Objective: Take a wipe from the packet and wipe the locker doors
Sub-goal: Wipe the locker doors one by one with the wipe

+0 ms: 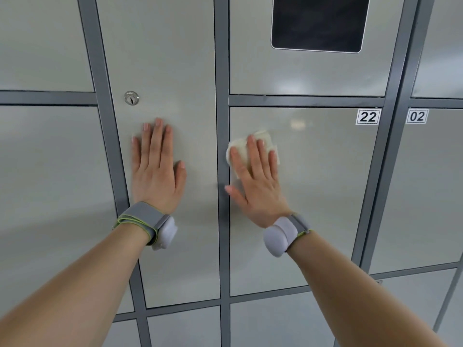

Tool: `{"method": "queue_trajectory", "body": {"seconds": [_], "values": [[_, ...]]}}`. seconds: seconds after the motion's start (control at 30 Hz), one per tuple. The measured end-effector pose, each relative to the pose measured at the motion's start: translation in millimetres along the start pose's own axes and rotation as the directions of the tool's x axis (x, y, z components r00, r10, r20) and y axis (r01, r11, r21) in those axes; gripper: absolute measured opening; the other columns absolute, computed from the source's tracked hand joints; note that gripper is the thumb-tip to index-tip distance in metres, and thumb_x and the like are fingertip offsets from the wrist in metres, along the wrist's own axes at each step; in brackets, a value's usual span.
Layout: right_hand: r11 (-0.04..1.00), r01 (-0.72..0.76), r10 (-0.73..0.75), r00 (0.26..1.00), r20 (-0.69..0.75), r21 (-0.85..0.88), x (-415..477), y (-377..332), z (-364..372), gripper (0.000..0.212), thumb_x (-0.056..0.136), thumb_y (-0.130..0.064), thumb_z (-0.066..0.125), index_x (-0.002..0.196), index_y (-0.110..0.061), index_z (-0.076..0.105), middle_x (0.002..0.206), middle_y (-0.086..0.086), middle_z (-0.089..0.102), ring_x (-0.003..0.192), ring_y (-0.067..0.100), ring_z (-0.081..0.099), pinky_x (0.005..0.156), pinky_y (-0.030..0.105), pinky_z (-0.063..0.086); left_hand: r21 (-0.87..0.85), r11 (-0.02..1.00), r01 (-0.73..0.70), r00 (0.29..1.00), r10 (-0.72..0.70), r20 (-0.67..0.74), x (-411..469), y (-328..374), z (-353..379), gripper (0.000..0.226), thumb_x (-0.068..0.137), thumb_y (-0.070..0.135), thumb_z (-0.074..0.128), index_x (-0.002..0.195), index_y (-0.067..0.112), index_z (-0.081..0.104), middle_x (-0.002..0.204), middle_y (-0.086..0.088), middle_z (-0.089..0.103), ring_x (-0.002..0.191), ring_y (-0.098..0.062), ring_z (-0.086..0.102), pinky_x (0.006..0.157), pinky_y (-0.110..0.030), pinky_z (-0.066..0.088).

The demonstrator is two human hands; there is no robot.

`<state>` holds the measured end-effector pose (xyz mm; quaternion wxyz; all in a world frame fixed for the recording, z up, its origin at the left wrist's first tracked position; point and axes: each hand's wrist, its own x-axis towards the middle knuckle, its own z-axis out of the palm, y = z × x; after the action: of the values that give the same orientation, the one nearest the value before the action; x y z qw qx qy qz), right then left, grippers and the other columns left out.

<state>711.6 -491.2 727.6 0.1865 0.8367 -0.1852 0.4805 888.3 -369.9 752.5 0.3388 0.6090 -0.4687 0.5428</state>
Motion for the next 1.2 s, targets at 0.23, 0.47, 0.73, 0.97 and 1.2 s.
{"method": "queue_trajectory", "body": {"seconds": [0.23,0.47,0.73,0.97,1.2], "values": [[0.993,0.114,-0.114,0.993,0.035,-0.024,-9,14,-5,0.065,0.097,-0.057,0.016,0.148,-0.018,0.026,0.156,0.017,0.011,0.145,0.031,0.003,0.118,0.045,0.0,0.009,1.0,0.008,1.0,-0.008,-0.002,0,2,-1,0.061,0.09,0.021,0.037,0.144,-0.004,0.024,0.152,-0.022,0.022,0.141,-0.037,0.012,0.118,-0.04,-0.004],[0.998,-0.022,0.021,0.999,0.024,0.055,-5,2,-3,0.068,0.095,-0.057,0.02,0.15,-0.016,0.018,0.156,0.017,0.002,0.144,0.03,-0.006,0.116,0.043,-0.009,0.013,1.0,0.002,1.0,-0.002,-0.01,0,2,-1,0.06,0.09,0.02,0.038,0.144,-0.005,0.026,0.151,-0.023,0.025,0.141,-0.036,0.013,0.118,-0.039,-0.003],[0.991,0.117,-0.122,0.988,0.097,0.063,-30,10,0,0.065,0.096,-0.056,0.017,0.148,-0.017,0.027,0.157,0.017,0.009,0.145,0.031,0.002,0.117,0.045,0.001,0.019,1.0,0.004,1.0,-0.003,-0.01,1,1,-2,0.06,0.09,0.017,0.039,0.144,-0.005,0.026,0.152,-0.023,0.023,0.141,-0.037,0.014,0.118,-0.039,-0.004],[0.99,-0.103,0.1,0.994,0.036,0.099,-19,14,-6,0.07,0.095,-0.059,0.013,0.149,-0.016,0.02,0.156,0.019,0.003,0.144,0.031,-0.006,0.116,0.04,-0.01,-0.01,0.999,0.03,1.0,-0.03,0.0,0,3,-3,0.061,0.09,0.017,0.038,0.145,-0.006,0.024,0.153,-0.022,0.021,0.141,-0.039,0.014,0.118,-0.037,-0.006],[0.995,0.088,-0.095,0.98,0.177,0.042,-62,13,8,0.066,0.096,-0.058,0.016,0.149,-0.019,0.023,0.157,0.017,0.005,0.145,0.031,-0.002,0.116,0.047,0.001,-0.11,0.981,0.159,0.987,-0.161,-0.01,-11,26,0,0.062,0.09,0.018,0.04,0.144,-0.007,0.025,0.152,-0.025,0.02,0.141,-0.04,0.013,0.116,-0.036,-0.009]]}}
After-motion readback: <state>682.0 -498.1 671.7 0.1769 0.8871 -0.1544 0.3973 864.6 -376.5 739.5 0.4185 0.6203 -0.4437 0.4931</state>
